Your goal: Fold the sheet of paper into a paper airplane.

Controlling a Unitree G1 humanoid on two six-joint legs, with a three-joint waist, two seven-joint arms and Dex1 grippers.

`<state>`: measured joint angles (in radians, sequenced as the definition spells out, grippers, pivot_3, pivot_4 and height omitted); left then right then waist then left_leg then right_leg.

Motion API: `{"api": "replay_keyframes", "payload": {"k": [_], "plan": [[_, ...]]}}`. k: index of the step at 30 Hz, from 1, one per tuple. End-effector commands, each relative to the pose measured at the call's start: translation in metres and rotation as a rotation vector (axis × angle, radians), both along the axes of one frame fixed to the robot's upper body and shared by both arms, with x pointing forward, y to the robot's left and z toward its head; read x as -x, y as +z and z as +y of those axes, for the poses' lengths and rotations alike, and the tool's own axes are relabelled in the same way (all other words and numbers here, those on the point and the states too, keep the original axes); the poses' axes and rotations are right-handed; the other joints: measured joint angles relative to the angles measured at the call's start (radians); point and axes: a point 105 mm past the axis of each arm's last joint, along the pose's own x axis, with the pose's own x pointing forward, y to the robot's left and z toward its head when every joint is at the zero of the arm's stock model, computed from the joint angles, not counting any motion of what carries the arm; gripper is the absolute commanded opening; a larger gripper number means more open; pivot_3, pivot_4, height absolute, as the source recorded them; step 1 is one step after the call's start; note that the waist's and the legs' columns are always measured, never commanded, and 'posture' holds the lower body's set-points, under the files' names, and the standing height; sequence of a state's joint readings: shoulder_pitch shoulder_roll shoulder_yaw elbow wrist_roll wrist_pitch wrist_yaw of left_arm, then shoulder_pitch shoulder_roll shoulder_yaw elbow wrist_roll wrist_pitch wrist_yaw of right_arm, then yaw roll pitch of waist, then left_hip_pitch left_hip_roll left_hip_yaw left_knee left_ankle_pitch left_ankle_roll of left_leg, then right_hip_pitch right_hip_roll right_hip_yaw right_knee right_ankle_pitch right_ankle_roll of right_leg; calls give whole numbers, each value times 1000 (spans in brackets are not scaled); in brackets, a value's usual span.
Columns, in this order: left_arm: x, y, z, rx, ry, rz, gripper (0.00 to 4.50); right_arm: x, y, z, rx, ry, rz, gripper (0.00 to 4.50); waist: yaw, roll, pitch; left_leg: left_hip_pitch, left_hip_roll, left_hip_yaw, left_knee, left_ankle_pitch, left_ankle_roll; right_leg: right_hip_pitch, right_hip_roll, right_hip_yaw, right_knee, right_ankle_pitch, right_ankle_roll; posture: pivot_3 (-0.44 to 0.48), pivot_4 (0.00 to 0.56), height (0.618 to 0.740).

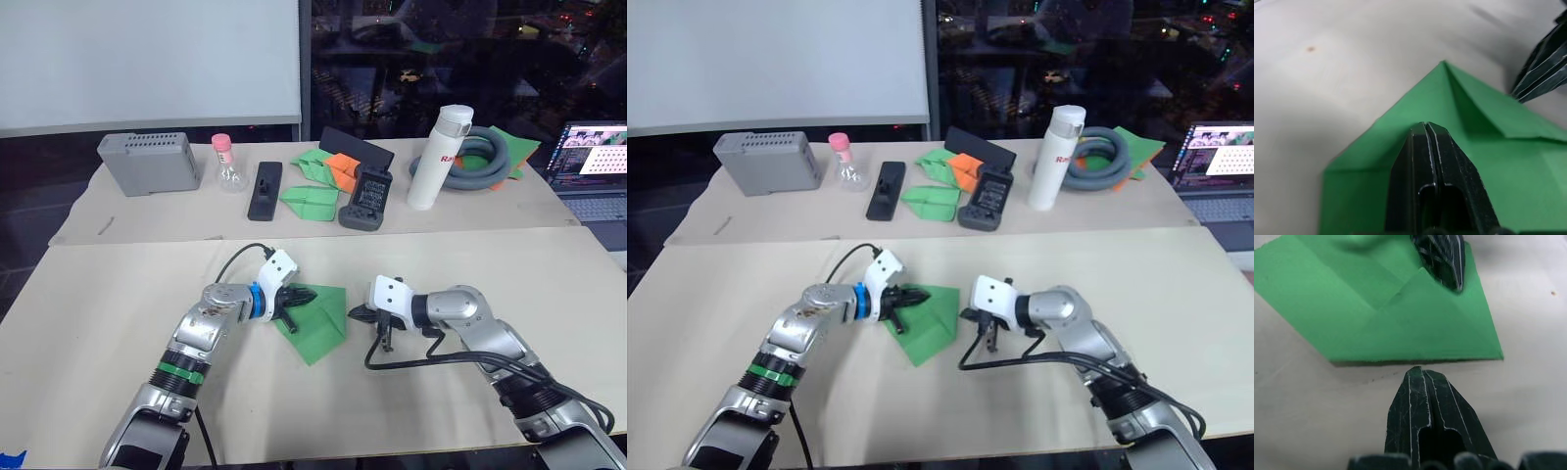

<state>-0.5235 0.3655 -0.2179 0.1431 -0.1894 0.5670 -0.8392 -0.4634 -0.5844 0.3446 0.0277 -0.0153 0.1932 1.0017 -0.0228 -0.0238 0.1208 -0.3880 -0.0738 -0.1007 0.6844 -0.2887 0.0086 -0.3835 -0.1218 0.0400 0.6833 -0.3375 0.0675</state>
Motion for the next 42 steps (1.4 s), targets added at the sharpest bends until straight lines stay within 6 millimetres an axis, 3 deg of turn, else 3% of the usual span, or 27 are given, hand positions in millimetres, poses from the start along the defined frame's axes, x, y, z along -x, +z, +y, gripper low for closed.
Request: {"api": "replay_keyframes", "payload": {"k": [1, 12, 20, 29, 32, 39, 42], "plan": [[2, 1, -3, -7, -10, -13, 0, 0, 2, 3, -56, 5, 35, 36, -1, 0, 0, 0, 0, 0, 0, 0, 0, 0, 0, 0, 0, 0, 0, 0, 150, 740], [5, -2, -2, -7, -7, -5, 0, 1, 40, 16, -386, -27, 151, 36, -1, 0, 0, -1, 0, 0, 0, 0, 0, -1, 0, 0, 2, 0, 0, 0, 150, 740], [-3, 1, 7, -20, 27, -18, 0, -2, 35, 23, -410, -43, 180, 36, -2, 0, 0, -1, 0, 0, 0, 0, 0, -1, 0, 0, 3, 0, 0, 0, 150, 740], [2, 0, 0, -2, 15, -15, 0, -9, 32, 34, -437, -60, 189, 36, -5, 0, 0, -1, 0, 0, 1, 0, 0, -2, 0, 0, 3, 0, 0, 0, 150, 740], [3, 2, 9, 3, 24, -4, 0, -13, 33, 37, -439, -57, 188, 36, -10, 0, 0, -1, 0, 0, 1, 0, 0, -2, 0, 0, 3, 0, 0, 0, 150, 740], [-2, 9, 54, -77, 75, -18, 0, -16, 31, 41, -420, -36, 195, 36, -24, 0, 0, -1, 0, 0, 0, 0, 0, -4, 0, 0, 11, 0, 0, 0, 150, 740], [-2, 12, 53, -68, 78, -36, 0, -17, 29, 43, -418, -35, 194, 36, -22, 0, 0, -1, 0, 0, 0, 0, 0, -4, -1, 0, 11, 0, 0, 0, 150, 740]]}}
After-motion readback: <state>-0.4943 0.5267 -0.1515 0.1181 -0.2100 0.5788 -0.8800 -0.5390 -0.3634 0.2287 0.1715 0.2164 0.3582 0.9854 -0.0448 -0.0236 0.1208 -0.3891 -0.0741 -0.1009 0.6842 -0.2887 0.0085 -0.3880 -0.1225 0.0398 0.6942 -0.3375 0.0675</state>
